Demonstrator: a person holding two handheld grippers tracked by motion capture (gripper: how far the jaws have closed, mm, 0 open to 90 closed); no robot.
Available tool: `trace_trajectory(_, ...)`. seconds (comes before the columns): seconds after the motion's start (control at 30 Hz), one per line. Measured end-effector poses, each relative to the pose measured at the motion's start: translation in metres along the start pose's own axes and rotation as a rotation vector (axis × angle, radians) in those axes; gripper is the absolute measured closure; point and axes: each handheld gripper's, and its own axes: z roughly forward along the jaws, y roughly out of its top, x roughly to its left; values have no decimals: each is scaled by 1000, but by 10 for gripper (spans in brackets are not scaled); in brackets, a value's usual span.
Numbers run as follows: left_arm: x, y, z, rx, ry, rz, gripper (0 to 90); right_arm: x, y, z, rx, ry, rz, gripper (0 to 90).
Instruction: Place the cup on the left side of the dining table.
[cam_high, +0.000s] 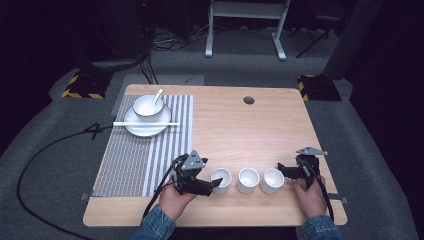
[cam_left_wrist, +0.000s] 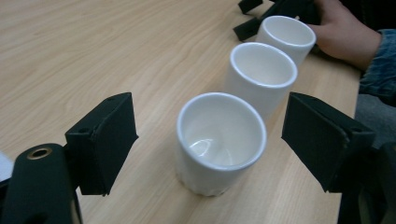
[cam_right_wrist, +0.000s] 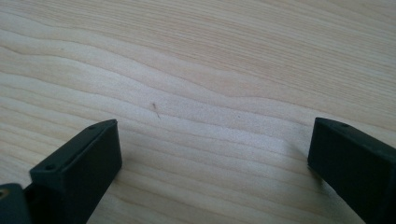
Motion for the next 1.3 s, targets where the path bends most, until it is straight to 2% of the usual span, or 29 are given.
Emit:
trace_trajectory(0.17, -3, -1, 9, 9, -8, 12, 168, 0, 0, 0, 0, 1, 1, 28)
trace_trajectory(0.3, -3, -5, 19, 11, 3, 10, 154, 0, 0, 0, 0, 1, 1, 28)
trace_trajectory(0.57, -1, -14, 38, 41, -29, 22, 156, 0, 0, 0, 0, 1, 0, 28)
trace_trajectory(0.63, 0, -17, 43, 56, -49, 16, 160, 0, 0, 0, 0, 1, 0, 28)
trace_trajectory(0.73, 0, -20, 50, 82, -39, 24, 179, 0, 0, 0, 0, 1, 0, 28)
trace_trajectory(0.8, -3, -22, 53, 78, 5, 60, 221, 0, 0, 0, 0, 1, 0, 28)
trace_trajectory(0.87, -2, -24, 53, 62, 10, 64, 260, 0, 0, 0, 0, 1, 1, 28)
trace_trajectory(0.97, -4, -23, 53, 77, 20, 78, 266, 0, 0, 0, 0, 1, 0, 28)
trace_trajectory(1.07, -5, -23, 54, 76, 7, 77, 266, 0, 0, 0, 0, 1, 0, 28)
trace_trajectory(1.3, -7, -22, 55, 80, -14, 105, 268, 0, 0, 0, 0, 1, 0, 28)
